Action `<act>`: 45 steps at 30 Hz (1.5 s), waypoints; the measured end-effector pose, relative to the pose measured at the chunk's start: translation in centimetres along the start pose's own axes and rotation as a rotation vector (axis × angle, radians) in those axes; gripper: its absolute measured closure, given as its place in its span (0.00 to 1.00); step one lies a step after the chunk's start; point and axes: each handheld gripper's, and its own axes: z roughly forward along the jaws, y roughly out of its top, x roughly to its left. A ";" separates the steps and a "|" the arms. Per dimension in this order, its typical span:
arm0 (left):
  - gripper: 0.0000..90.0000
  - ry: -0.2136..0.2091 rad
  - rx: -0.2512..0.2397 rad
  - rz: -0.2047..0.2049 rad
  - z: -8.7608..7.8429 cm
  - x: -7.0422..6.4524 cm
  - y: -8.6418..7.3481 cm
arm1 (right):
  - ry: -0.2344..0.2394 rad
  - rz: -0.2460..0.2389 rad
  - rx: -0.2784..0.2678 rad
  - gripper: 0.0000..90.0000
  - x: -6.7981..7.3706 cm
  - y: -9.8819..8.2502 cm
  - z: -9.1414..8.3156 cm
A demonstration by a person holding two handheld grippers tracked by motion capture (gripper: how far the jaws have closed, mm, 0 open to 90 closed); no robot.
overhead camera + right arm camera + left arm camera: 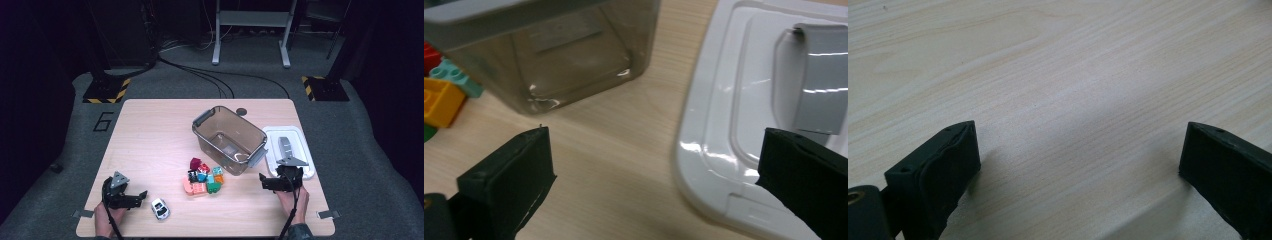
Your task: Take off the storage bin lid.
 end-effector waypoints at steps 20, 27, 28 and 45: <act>0.01 -0.008 -0.022 -0.001 -1.7 0.0 0.7 | 0.056 -0.127 0.076 0.00 5.9 -2.9 3.6; 0.01 -0.059 -0.067 0.003 -3.8 -1.1 2.0 | 0.082 -0.113 0.058 0.00 5.5 -3.0 3.9; 0.01 -0.067 -0.067 0.015 -4.0 -1.4 2.2 | 0.083 -0.109 0.059 0.00 5.5 -3.1 3.8; 0.00 -0.200 -0.072 0.118 -3.9 -7.0 1.7 | 0.083 -0.108 0.057 0.00 5.4 -3.1 3.9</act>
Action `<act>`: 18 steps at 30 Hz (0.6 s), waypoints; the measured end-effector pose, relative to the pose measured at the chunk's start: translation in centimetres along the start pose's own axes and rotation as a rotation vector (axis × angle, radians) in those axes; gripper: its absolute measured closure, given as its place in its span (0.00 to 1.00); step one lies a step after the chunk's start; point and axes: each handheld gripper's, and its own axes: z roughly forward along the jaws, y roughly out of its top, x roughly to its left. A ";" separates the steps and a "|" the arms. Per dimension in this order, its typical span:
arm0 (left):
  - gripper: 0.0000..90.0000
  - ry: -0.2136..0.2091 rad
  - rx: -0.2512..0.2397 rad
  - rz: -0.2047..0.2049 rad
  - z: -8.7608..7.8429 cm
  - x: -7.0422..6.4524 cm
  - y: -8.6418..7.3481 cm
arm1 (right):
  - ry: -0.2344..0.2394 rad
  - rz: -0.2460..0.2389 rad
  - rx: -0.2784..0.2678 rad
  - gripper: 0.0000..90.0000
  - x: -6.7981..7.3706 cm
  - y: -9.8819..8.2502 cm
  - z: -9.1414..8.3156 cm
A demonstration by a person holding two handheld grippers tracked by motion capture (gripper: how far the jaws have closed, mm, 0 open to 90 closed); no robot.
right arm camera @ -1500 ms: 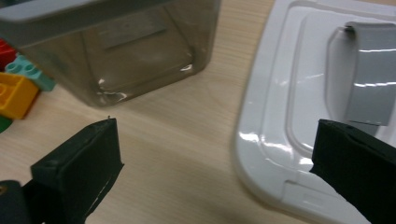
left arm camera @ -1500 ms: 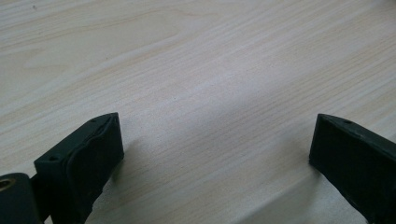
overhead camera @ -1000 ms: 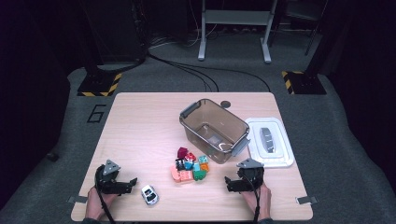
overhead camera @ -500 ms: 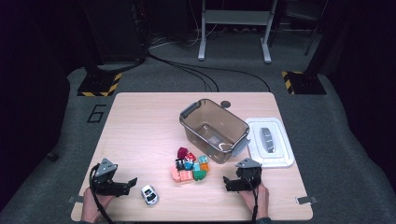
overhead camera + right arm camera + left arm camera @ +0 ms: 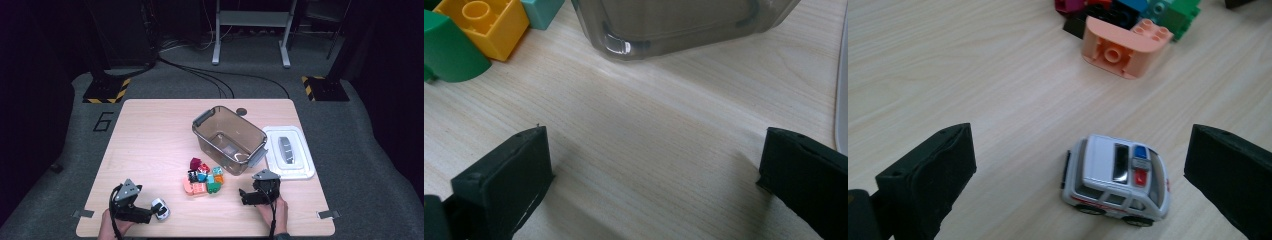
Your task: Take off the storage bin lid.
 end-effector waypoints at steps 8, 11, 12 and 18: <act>0.00 -0.043 0.037 0.052 1.7 -1.9 -0.9 | -0.002 0.000 0.001 0.00 0.0 0.0 0.0; 0.02 -0.042 0.053 0.059 2.3 -2.1 -1.2 | 0.000 0.000 0.000 0.00 0.0 0.0 0.0; 0.02 -0.046 0.062 0.064 2.4 -2.0 -1.3 | -0.001 0.003 -0.001 0.00 0.0 0.0 0.0; 0.10 -0.049 0.082 0.071 3.1 -1.8 -1.8 | -0.002 0.004 -0.002 0.00 0.0 0.0 0.0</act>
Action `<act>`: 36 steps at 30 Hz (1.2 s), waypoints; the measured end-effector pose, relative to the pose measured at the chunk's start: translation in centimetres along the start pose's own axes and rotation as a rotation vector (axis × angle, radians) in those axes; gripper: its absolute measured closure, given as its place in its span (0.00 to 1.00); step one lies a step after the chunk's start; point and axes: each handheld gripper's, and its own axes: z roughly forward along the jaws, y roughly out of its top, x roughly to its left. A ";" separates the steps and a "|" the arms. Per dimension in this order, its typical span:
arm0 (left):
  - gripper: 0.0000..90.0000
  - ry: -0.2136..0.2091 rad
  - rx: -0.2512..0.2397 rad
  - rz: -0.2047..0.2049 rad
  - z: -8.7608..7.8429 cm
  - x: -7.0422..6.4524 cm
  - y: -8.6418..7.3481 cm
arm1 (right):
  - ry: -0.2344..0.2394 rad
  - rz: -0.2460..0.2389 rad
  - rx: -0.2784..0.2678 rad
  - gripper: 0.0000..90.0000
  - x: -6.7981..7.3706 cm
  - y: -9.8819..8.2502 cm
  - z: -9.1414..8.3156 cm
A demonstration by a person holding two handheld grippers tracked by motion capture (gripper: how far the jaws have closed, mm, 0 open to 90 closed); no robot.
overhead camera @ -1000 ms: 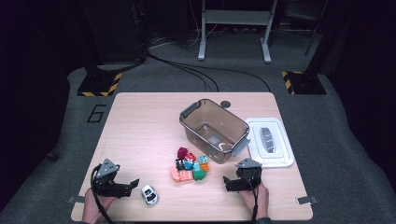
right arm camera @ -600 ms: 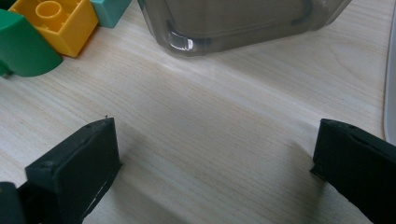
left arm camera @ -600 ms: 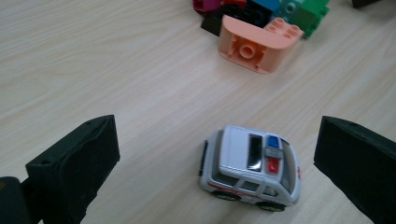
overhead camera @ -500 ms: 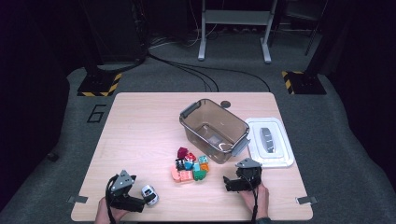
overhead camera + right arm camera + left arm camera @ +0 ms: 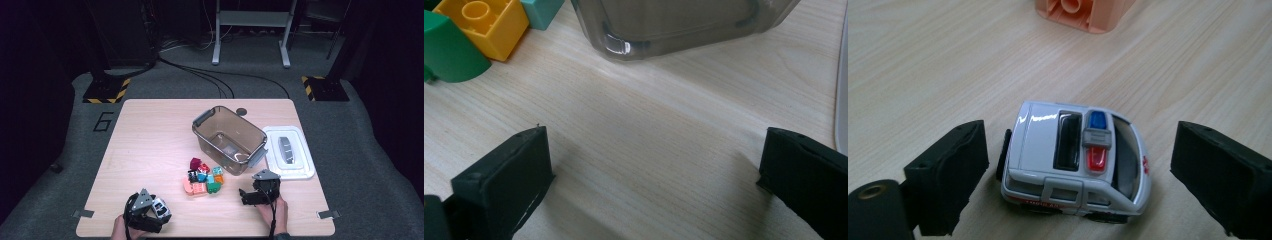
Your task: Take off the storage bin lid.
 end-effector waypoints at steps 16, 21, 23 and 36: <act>0.28 0.030 -0.023 0.016 0.1 0.0 -0.3 | -0.003 0.002 0.001 0.00 0.0 0.0 0.0; 0.29 0.025 -0.031 0.016 0.1 -0.1 0.0 | -0.003 0.002 0.001 0.00 0.0 0.0 0.0; 0.29 0.016 -0.033 0.012 -0.1 0.1 0.2 | -0.003 0.002 0.001 0.00 0.0 0.0 0.0; 0.29 0.027 -0.044 -0.005 -0.2 1.2 1.7 | 0.000 -0.004 0.006 0.00 -0.1 0.0 -0.1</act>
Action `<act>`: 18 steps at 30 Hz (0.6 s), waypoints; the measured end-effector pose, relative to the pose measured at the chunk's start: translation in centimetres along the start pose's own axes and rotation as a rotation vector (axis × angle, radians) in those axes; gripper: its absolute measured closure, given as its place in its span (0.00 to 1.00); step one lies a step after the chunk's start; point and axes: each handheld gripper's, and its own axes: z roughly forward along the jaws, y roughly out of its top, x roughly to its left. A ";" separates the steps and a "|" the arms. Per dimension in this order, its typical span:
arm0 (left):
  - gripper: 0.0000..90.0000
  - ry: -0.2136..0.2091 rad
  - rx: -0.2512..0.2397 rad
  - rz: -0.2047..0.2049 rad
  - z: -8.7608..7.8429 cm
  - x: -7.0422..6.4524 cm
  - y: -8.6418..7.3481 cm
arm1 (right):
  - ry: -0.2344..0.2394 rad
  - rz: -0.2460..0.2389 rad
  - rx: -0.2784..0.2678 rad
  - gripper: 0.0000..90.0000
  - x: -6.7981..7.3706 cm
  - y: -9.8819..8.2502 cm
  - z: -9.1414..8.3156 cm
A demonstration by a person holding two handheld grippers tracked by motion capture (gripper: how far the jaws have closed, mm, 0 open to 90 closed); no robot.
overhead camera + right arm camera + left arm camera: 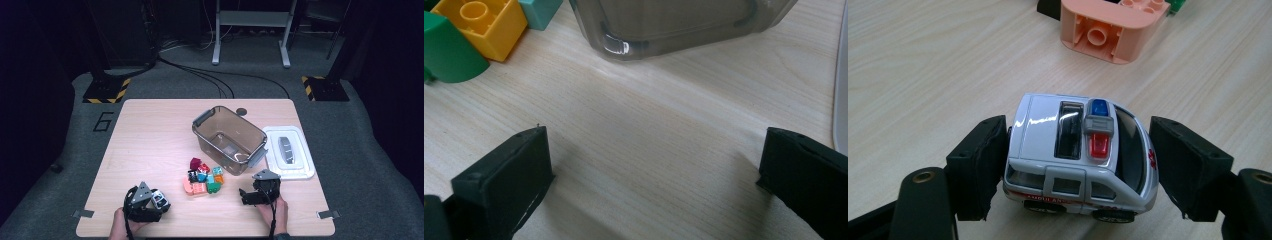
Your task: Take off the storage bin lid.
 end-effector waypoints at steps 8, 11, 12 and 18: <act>0.29 0.002 0.000 0.010 0.1 0.9 1.4 | 0.002 0.002 -0.001 0.00 0.0 0.0 0.0; 0.29 0.004 -0.005 0.017 0.1 1.2 2.2 | 0.001 0.002 -0.001 0.00 0.0 0.0 0.0; 0.29 0.002 -0.003 0.015 0.0 1.3 2.4 | 0.001 0.001 -0.001 0.00 0.0 0.0 0.0; 0.29 -0.005 0.001 0.031 -0.1 1.9 4.0 | -0.002 0.000 -0.001 0.00 0.0 0.0 0.0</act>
